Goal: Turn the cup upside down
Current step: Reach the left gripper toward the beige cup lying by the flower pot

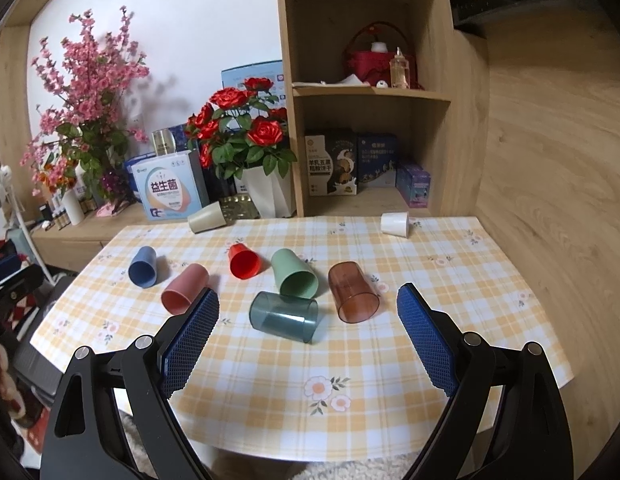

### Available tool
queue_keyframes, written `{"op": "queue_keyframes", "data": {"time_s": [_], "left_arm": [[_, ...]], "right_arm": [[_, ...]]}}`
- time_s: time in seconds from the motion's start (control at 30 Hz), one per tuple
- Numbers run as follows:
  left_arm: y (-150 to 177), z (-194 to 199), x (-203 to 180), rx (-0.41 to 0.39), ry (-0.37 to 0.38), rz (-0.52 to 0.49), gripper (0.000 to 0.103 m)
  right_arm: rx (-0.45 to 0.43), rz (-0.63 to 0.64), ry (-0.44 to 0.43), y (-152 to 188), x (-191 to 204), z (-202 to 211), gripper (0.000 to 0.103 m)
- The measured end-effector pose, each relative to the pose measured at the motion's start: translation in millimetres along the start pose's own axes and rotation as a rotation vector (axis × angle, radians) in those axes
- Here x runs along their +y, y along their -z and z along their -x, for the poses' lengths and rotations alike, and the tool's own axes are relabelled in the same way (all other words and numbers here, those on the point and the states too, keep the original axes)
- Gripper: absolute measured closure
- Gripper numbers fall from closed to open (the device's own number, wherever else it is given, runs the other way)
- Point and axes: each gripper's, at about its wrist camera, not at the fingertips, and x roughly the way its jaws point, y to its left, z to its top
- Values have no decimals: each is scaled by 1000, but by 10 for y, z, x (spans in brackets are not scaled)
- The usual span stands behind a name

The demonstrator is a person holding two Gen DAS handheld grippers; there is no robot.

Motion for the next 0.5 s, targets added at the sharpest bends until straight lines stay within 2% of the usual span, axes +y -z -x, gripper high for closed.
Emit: {"op": "queue_keyframes", "data": {"time_s": [0.07, 0.13, 0.3, 0.5], "left_arm": [[21, -17, 90, 5, -8, 31, 6], [47, -82, 220, 18, -62, 82, 6], [163, -341, 559, 106, -118, 159, 6], [343, -561, 860, 177, -115, 193, 6]], "right_arm": [[26, -13, -10, 23, -52, -133, 13], [47, -27, -3, 63, -107, -256, 13], [103, -72, -16, 182, -230, -580, 13], [150, -100, -40, 309, -279, -866, 13]]}}
